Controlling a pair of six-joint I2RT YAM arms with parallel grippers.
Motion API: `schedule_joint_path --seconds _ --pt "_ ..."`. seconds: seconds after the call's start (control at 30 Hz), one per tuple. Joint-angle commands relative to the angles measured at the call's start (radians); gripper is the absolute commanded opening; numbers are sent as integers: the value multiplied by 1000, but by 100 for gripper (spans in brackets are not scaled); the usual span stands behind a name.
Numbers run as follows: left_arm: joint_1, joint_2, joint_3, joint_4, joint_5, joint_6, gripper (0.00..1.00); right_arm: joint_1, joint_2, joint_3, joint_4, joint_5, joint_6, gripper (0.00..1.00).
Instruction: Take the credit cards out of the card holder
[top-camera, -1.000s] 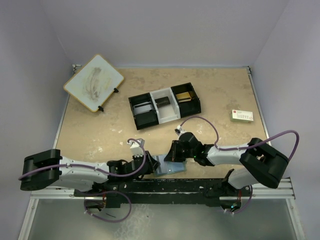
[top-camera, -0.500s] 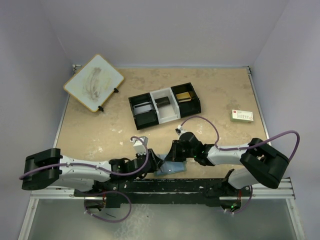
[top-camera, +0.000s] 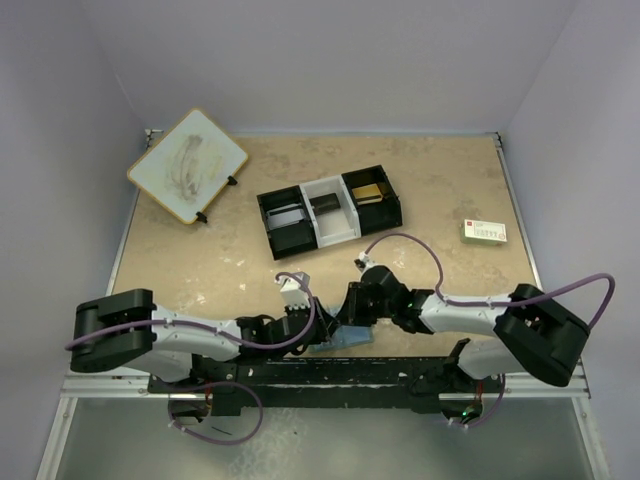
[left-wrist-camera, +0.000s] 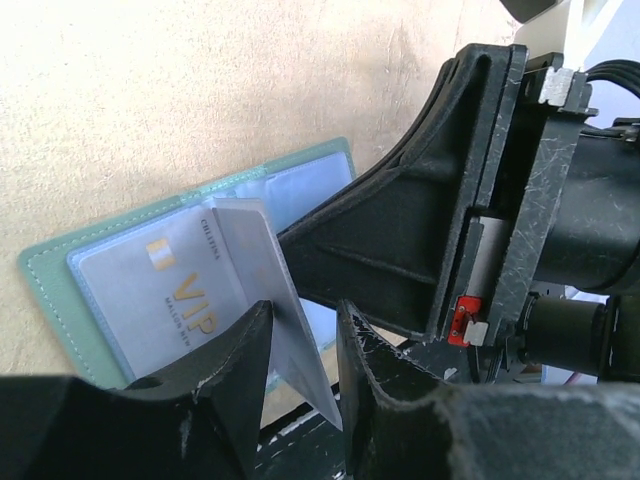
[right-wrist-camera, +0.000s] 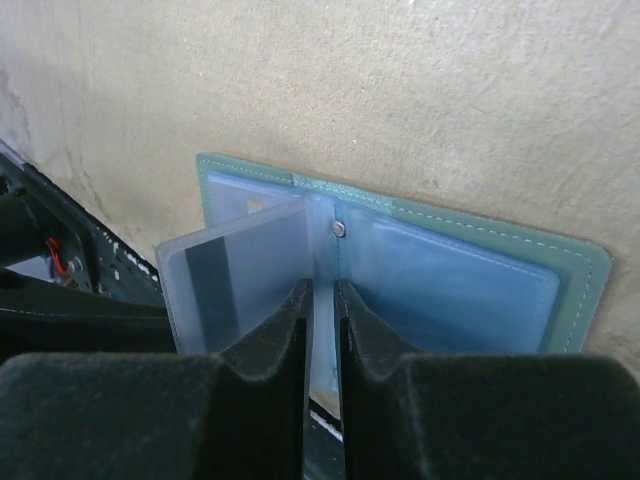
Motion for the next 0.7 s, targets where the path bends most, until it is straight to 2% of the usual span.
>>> schedule_joint_path --seconds 0.0,0.17,0.3,0.53,0.67 --pt "6 36 50 66 9 23 30 5 -52 -4 -87 63 22 18" --pt "6 78 82 57 23 38 30 5 -178 7 -236 216 94 24" --pt "7 106 101 67 30 49 31 -3 -304 13 -398 333 124 33" --pt "9 203 186 79 86 92 33 -15 -525 11 -577 426 169 35" --pt "9 228 186 107 115 98 41 -17 -625 13 -605 442 147 37"
